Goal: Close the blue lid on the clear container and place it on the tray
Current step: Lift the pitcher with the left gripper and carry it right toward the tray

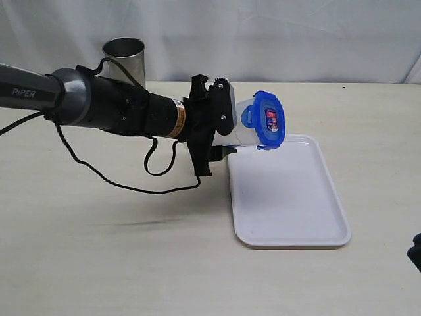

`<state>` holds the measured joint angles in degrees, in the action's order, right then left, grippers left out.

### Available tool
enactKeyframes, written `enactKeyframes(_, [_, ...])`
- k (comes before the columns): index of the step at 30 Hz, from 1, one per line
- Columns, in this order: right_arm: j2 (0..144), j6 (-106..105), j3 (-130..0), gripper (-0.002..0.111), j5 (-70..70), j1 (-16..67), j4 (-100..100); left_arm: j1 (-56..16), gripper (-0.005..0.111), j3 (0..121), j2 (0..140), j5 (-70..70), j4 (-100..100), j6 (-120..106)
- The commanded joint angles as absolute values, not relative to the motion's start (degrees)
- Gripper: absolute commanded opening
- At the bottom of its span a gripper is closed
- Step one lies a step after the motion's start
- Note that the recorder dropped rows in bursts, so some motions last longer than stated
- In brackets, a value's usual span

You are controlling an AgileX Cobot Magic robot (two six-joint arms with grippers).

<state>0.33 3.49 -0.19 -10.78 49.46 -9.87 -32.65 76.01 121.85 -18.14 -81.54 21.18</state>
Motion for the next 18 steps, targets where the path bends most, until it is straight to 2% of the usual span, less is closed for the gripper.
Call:
enactKeyframes(1, [0.0, 2.99, 0.0, 0.005, -10.01, 49.43, -9.62, -34.34, 0.0, 77.05, 120.68, -13.2, -82.84, 16.01])
enactKeyframes(10, [0.0, 2.99, 0.0, 0.005, -9.61, 49.43, -9.62, -40.06, 0.0, 77.05, 120.68, 2.4, -82.95, -0.46])
enactKeyframes(18, [0.0, 2.99, 0.0, 0.005, -7.41, 49.43, -9.62, -43.96, 0.0, 77.05, 120.68, 12.56, -89.48, -1.76])
